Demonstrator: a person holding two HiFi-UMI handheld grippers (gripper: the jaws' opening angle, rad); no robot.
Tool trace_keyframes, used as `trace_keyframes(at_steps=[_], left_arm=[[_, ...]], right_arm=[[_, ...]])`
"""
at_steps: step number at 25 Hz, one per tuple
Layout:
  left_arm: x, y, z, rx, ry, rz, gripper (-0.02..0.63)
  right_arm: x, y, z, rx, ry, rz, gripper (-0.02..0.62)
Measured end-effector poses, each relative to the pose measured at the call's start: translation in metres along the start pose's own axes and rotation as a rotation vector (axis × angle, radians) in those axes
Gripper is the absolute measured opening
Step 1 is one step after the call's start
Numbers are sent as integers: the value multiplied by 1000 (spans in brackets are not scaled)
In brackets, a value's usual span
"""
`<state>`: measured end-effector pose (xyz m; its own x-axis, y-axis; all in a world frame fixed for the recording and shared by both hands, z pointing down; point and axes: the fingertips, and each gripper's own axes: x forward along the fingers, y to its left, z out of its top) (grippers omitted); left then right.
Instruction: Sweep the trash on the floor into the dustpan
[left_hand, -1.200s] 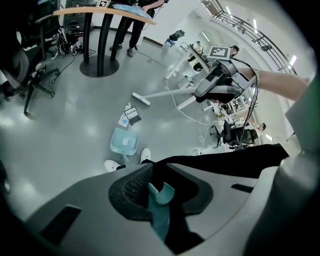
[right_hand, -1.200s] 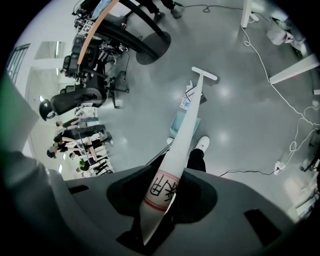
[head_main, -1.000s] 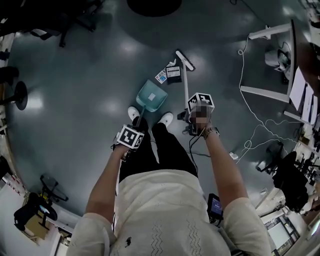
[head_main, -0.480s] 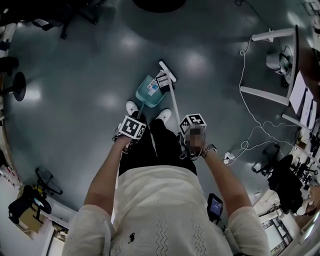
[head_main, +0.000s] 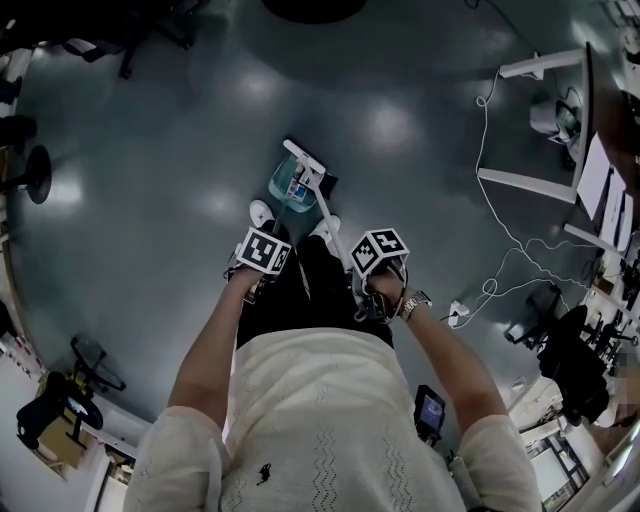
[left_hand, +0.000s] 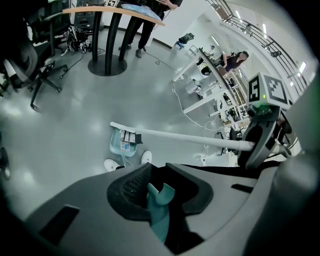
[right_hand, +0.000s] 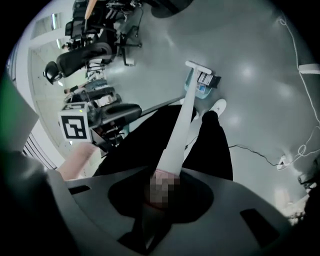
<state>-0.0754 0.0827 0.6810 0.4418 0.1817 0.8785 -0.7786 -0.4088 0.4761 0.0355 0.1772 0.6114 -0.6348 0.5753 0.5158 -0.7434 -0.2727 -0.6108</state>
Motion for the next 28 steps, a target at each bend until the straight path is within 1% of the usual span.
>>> trace_keyframes(at_steps=[1, 4, 5, 6, 7, 11, 13, 15, 17, 20, 22, 24, 28], left_arm=[[0, -1, -1, -1, -1, 1, 78], [0, -2, 0, -3, 0, 3, 78], [0, -2, 0, -2, 0, 4, 78], [-1, -2, 1, 0, 0, 4, 78], [-1, -1, 2, 1, -2, 5, 78], [-2, 3, 1, 2, -3, 9, 78], [-1, 4, 2, 4, -1, 10, 78], [-1, 2, 1, 10, 8, 9, 78], [0, 1, 1, 18, 12, 7, 79], [0, 0, 1, 21, 9, 7, 78], [-1, -1, 0, 21, 8, 8, 78], [-1, -1, 0, 21, 11, 9, 78], [0, 0, 0, 17, 15, 7, 78]], right_arm=[[-8, 3, 4, 8, -28, 28, 104], [-35, 15, 10, 56, -106, 159, 104], [-44, 15, 10, 64, -128, 177, 104], [-50, 12, 9, 64, -145, 172, 104], [-55, 5, 7, 60, -159, 148, 104], [-62, -31, 0, 62, -192, 9, 103], [-61, -43, 0, 89, -205, -18, 103], [-56, -51, -1, 126, -210, -21, 103], [-45, -54, -4, 159, -191, -6, 104], [-17, -42, -12, 179, -137, 49, 104], [3, -32, -18, 174, -104, 66, 104], [17, -23, -22, 154, -69, 58, 104], [28, -17, -27, 96, -3, -4, 104]])
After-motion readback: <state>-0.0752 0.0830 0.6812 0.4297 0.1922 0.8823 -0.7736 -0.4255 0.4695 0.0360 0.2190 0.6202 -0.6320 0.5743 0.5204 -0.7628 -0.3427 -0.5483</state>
